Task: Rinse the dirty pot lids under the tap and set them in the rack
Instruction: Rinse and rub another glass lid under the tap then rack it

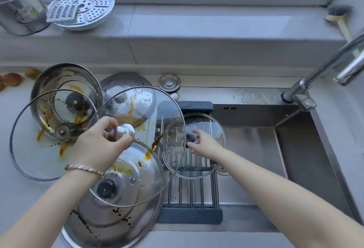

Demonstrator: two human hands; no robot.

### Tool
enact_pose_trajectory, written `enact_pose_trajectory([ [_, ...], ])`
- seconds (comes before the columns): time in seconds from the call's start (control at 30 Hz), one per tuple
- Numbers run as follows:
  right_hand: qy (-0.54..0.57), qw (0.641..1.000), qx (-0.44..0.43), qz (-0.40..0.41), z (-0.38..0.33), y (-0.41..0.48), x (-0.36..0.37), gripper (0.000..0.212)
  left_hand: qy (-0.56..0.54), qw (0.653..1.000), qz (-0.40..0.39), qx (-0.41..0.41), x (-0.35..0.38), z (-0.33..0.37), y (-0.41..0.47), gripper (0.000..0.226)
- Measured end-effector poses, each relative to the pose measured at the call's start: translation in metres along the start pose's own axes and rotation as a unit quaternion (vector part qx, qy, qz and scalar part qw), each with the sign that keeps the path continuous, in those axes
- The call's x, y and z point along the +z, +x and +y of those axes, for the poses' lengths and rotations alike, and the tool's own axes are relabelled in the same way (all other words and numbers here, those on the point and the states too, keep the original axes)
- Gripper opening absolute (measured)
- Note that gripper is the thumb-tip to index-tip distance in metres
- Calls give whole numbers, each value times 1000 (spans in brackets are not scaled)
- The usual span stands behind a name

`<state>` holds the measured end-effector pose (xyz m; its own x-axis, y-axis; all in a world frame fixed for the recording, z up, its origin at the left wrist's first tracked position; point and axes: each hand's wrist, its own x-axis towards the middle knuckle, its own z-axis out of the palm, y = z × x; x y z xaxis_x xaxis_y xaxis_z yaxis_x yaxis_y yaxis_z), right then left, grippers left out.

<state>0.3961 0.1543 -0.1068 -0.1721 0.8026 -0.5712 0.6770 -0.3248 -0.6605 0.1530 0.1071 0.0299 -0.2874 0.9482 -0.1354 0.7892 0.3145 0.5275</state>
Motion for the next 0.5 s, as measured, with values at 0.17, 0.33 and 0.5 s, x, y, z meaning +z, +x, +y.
enact_pose_trajectory([
  [0.17,403,912,70,34,-1,-50,-59,53,40,996,-40,62,26,46,-9,23],
  [0.33,534,839,108,-10,26,-99,-112,60,99,979,-68,163,75,113,-35,27],
  [0.5,484,844,139,184,80,-120,-145,48,89,963,-121,226,125,175,-62,33],
])
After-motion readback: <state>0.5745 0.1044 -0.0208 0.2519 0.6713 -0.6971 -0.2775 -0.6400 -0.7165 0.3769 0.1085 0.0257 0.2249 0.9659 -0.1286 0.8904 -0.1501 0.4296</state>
